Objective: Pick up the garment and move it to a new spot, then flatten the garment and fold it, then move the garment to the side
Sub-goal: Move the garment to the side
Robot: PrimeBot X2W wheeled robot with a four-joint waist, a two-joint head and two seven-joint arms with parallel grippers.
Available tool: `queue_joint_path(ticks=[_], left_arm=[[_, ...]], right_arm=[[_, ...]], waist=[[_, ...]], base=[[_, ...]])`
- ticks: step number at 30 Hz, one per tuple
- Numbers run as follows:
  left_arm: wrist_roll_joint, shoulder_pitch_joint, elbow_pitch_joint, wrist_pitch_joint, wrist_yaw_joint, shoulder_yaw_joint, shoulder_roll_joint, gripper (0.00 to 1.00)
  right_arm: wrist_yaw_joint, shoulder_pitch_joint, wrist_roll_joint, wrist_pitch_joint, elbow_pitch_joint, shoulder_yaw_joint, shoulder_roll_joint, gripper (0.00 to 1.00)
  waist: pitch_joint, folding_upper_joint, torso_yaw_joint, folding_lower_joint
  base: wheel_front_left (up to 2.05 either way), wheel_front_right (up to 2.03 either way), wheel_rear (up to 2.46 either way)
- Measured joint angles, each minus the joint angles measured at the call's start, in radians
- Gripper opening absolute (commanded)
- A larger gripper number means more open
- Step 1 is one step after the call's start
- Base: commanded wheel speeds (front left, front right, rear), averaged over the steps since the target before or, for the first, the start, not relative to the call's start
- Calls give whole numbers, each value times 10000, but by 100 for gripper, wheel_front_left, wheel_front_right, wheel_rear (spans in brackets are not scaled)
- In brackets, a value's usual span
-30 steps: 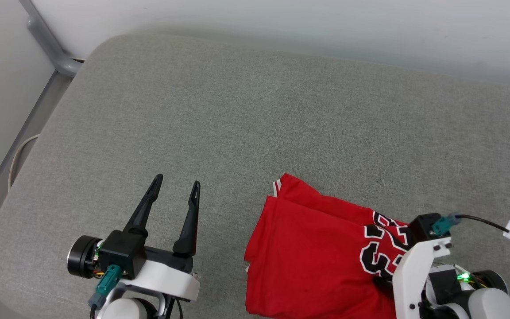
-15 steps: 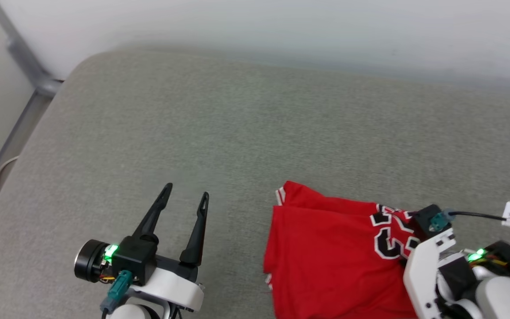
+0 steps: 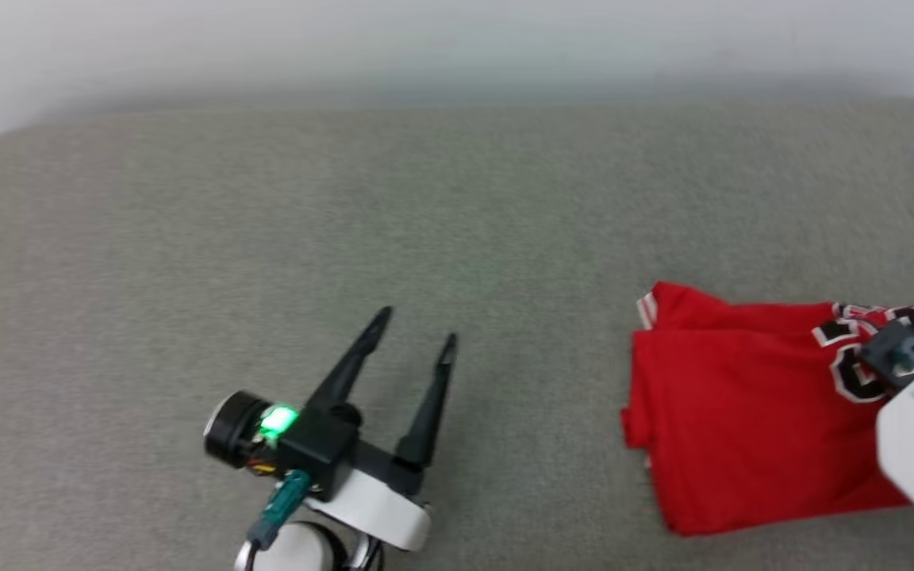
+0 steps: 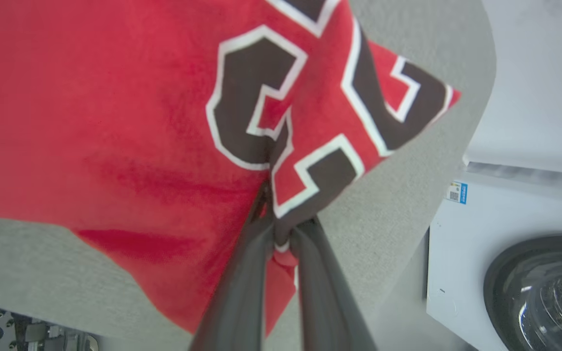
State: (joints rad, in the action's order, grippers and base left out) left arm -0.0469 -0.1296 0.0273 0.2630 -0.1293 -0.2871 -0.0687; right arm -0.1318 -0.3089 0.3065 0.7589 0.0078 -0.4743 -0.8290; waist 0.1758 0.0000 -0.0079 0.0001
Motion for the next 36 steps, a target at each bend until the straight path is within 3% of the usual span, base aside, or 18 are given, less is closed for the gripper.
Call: queue_joint_path(ticks=[6,17,26,34,35,36], left_arm=[[88,-902,-190,0,-2,-761,-136,100],[433,-2983,-918,0,-2,-1827,-508,100],[558,-3605,-1634,0,4,-1967,-639,100],[562,-3694,-1866,0,113,-1935,-780,100],[531,-3694,-1856,0,150,-1931,-782,100],[516,-3693,-1835,0,161,-1921,-780,100]], right_arm=[[4,-1145,-81,-1212,842,-290,-1227,0],[2,-2948,-715,-3365,3910,525,-1787,0],[2,-3656,-1480,-4834,6287,2173,-1375,0],[0,-3894,-2416,-5252,7403,3377,-679,0],[2,-3893,-2527,-5252,7446,3459,-593,14],[2,-3894,-2656,-5308,7436,3547,-525,45]], waist=[[961,0,-677,0],[3241,0,-1585,2],[4554,0,-1697,2],[4702,-1,-1446,1],[4656,0,-1432,1],[4599,0,-1420,1]], base=[[0,0,0],[0,0,0],[0,0,0],[0,0,0],[0,0,0],[0,0,0]])
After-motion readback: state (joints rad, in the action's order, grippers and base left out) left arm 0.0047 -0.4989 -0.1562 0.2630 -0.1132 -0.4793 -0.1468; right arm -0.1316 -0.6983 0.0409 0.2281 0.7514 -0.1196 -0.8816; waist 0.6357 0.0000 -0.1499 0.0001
